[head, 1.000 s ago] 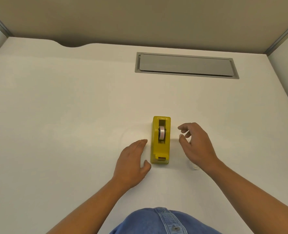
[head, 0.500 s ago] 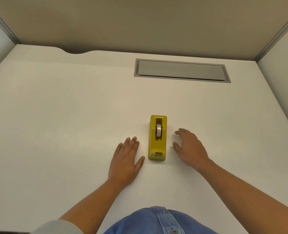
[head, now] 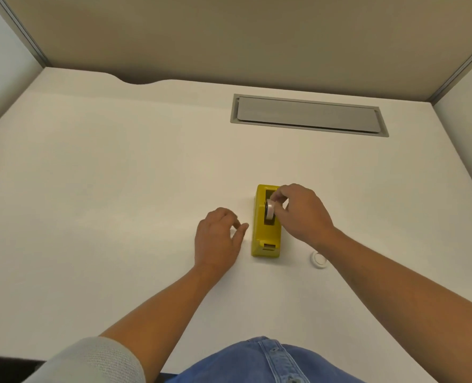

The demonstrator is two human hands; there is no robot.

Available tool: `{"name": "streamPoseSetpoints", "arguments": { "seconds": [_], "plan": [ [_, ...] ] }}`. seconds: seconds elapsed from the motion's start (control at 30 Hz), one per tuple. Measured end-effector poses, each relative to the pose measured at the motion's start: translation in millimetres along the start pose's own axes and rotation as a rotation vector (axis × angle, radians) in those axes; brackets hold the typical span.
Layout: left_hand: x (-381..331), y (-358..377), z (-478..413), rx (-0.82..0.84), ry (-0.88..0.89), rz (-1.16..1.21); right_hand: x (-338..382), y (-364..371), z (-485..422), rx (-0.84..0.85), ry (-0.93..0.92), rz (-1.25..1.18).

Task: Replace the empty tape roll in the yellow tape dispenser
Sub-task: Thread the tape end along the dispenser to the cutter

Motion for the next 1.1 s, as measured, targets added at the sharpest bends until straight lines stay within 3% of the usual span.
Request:
{"name": "streamPoseSetpoints", "arguments": {
  "seconds": [0.1, 0.37, 0.87, 1.1],
  "plan": [
    [-16.1, -2.2, -18.1, 0.007, 0.048, 0.06, 7.4, -0.8, -2.7, 0.006, -0.003, 0.092],
    [-40.6, 11.1, -51.7, 0.233, 0.061, 0.058, 19.7, -2.0, -8.3, 0.024, 0.018, 0.246],
    [-42.0, 18.3, -60.9, 0.267, 0.042, -0.006, 24.2, -6.0, -21.4, 0.075, 0.091, 0.309],
    [-43.5, 16.7, -61.6, 0.282, 0.015, -0.014, 36.5, -8.0, -24.7, 0.117, 0.048, 0.466]
  ]
}}
Point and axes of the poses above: each hand's wrist, its own z-axis away from the middle knuckle, its own y-axis out of the palm, x = y × z, the point moved 4 cm from there along -z, towards the middle knuckle, and after that the axes turned 7 degrees about y, right-handed, at the moved point
